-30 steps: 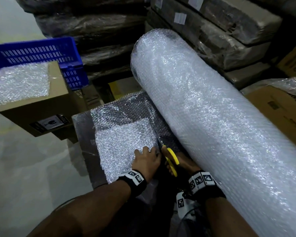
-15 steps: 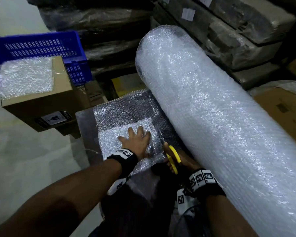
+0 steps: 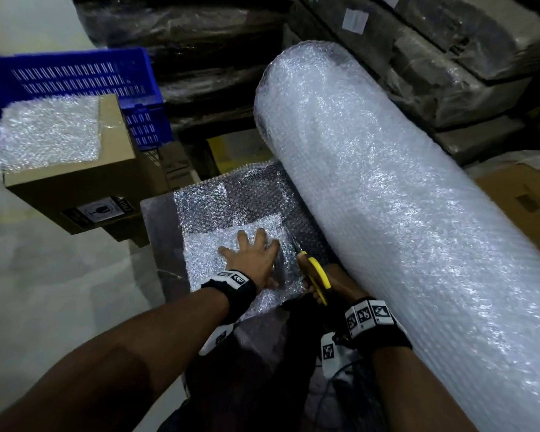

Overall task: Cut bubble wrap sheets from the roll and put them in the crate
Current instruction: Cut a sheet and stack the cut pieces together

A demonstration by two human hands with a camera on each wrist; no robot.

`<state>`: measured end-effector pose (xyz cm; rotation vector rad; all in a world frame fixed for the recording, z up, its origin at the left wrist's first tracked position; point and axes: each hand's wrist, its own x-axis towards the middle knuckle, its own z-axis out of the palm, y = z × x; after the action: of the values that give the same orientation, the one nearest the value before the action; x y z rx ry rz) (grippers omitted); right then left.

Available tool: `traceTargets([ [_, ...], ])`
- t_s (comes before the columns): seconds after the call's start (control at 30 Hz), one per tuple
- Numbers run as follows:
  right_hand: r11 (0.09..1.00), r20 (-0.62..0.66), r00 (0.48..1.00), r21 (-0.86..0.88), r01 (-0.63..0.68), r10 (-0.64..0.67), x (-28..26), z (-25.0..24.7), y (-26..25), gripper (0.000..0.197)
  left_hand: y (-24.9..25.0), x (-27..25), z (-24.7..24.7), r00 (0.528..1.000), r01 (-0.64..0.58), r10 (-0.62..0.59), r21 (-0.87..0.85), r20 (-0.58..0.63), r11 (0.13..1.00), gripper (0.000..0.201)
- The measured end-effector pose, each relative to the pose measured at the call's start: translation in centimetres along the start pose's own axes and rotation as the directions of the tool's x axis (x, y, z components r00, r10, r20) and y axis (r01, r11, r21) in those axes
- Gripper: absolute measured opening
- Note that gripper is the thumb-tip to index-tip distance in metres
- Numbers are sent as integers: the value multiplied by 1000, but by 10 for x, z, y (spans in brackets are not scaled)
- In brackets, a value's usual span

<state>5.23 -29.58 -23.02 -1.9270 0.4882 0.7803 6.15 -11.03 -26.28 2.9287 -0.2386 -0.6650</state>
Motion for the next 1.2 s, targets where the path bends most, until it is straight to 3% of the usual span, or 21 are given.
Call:
traceTargets([
  [0.17, 998, 52, 998, 40, -49, 47, 4, 3, -3, 65, -1, 0, 1, 1000, -2, 2, -7, -6, 1000, 108],
  [0.33, 1000, 2, 1000, 26, 18, -18, 9, 3, -4, 63, 0, 1, 2, 1000, 11, -12, -10, -4, 1000, 105],
  [0.5, 998, 39, 999, 51, -36, 34, 13, 8, -12, 65, 1, 0, -2, 1000, 17, -16, -34, 24, 999, 109],
  [0.63, 990, 49, 998, 134, -35, 29, 19, 10, -19, 59, 3, -2, -7, 999, 21, -20, -41, 38, 999, 109],
  [0.83, 990, 59, 998, 137, -39, 32, 25, 13, -26, 67, 3, -4, -6, 1000, 26, -26, -1, 10, 1000, 111],
  [1.2, 993, 15, 1000, 111, -27, 26, 33, 13, -39, 59, 1, -3, -1, 1000, 14, -14, -11, -18, 1000, 112],
])
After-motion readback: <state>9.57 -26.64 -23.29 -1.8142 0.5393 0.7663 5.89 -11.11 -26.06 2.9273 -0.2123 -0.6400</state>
